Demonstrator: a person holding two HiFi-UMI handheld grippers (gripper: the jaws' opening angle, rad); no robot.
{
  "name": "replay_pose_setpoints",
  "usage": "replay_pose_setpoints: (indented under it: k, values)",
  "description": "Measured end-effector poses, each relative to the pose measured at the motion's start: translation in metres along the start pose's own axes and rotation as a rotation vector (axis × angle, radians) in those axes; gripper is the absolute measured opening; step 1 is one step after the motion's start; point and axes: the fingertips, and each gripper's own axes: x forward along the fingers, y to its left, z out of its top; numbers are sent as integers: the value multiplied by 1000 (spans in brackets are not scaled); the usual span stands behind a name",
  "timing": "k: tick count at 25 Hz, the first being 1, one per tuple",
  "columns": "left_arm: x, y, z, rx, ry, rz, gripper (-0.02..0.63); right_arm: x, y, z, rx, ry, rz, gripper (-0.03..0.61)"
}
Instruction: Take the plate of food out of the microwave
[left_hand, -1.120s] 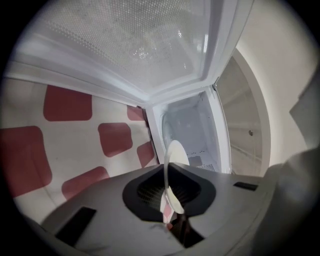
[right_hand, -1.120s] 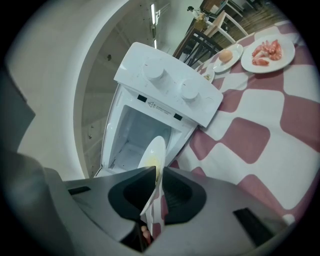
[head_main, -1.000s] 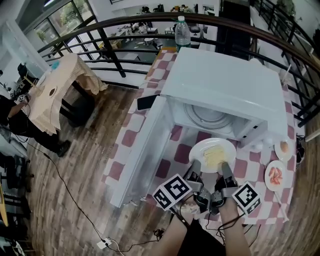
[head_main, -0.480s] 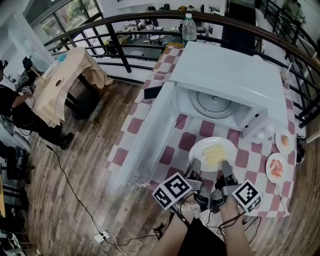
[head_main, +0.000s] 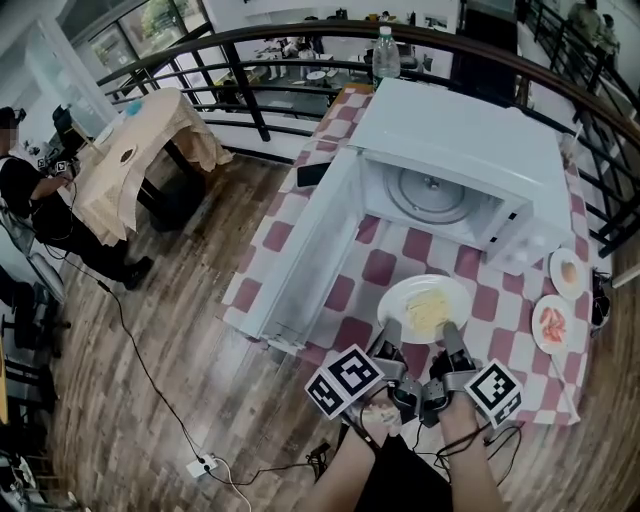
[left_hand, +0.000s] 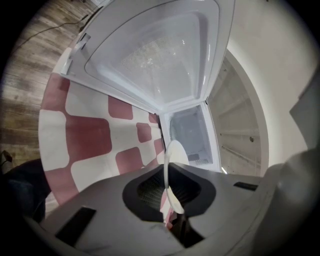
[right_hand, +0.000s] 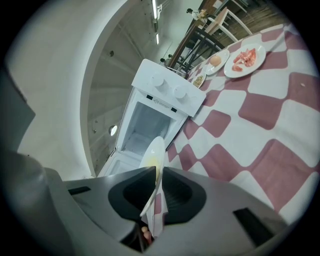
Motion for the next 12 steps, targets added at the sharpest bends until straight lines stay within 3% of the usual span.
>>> replay_pose_setpoints:
  k: [12]
  values:
    - [-30, 6, -20, -14, -4, 7, 31, -34, -5, -11, -1, 3, -17, 41]
